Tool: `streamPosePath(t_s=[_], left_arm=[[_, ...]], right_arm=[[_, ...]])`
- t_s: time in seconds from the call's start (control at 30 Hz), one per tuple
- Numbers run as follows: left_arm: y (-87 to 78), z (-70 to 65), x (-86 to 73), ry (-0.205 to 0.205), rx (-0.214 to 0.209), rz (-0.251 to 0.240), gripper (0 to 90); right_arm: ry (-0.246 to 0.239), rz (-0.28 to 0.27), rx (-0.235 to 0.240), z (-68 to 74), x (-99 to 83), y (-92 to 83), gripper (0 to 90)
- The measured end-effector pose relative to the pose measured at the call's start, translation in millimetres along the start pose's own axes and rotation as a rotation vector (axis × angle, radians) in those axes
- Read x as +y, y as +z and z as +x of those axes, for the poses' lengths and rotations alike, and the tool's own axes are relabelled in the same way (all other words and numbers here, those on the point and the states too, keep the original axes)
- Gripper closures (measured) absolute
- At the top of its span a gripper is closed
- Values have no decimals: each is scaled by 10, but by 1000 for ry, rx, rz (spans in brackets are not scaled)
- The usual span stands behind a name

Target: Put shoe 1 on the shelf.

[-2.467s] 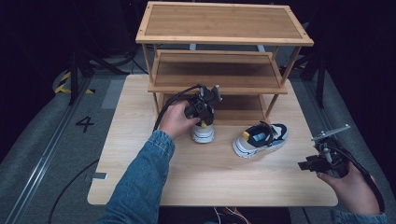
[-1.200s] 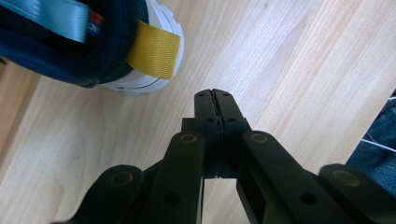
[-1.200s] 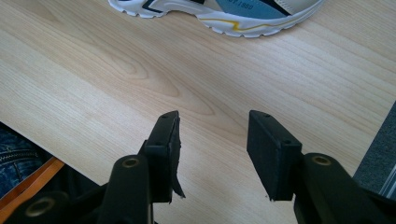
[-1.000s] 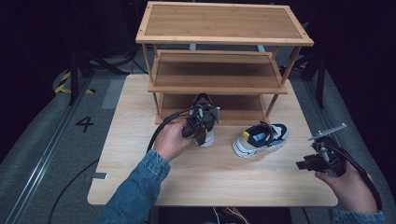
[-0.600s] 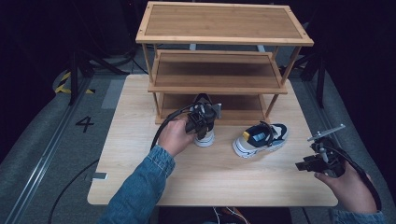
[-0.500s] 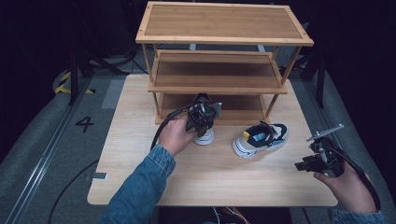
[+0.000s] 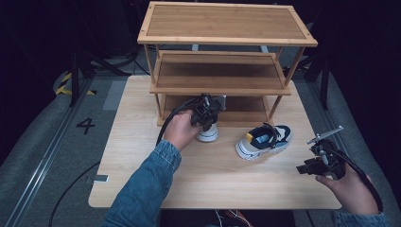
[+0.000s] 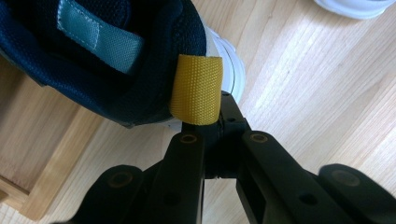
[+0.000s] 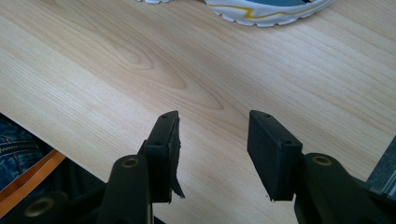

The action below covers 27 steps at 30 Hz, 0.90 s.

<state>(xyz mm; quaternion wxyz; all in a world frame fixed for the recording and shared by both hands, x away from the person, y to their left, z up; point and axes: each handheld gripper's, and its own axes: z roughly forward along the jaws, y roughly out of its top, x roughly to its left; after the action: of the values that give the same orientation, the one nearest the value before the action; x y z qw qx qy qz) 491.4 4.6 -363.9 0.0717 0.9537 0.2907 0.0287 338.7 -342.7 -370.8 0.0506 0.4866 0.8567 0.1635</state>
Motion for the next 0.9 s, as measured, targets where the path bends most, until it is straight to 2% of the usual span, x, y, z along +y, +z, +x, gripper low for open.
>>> streamPosePath(t_s=[0.03, 0.1, 0.17, 0.2, 0.23, 0.33, 0.4, 0.53, 0.6, 0.63, 0.73, 0.9], left_arm=[[12, 0, 22, 1, 23, -1, 898], [26, 23, 53, -9, 10, -3, 898], [30, 33, 64, -10, 11, -13, 897], [29, 64, 96, -1, 9, -2, 898], [38, 65, 105, -12, 9, -14, 898], [40, 86, 127, -16, 7, -8, 898], [46, 100, 132, 4, 20, -19, 898], [52, 96, 127, 6, 27, -27, 897], [60, 67, 117, -15, 32, -42, 897], [64, 60, 109, 2, 45, -46, 897], [79, 34, 90, -5, 37, -54, 897], [17, -81, -9, 23, 35, -64, 896]], right_arm=[[3, 2, 1, -9, -2, 2, 542], [3, 2, 1, -13, -5, 4, 542], [1, -1, 0, -9, -7, -6, 542], [1, -2, 0, -9, -7, -12, 542], [0, -4, -2, -12, -9, -13, 542], [2, -4, -4, -15, -14, -13, 542], [5, -2, -4, -24, -23, -9, 542], [4, -2, -4, -20, -25, -9, 542], [4, -2, -5, -19, -25, -12, 542], [4, -2, -5, -17, -25, -13, 542], [3, -2, -5, -16, -24, -14, 542], [4, 1, -3, -24, -22, -4, 542]])
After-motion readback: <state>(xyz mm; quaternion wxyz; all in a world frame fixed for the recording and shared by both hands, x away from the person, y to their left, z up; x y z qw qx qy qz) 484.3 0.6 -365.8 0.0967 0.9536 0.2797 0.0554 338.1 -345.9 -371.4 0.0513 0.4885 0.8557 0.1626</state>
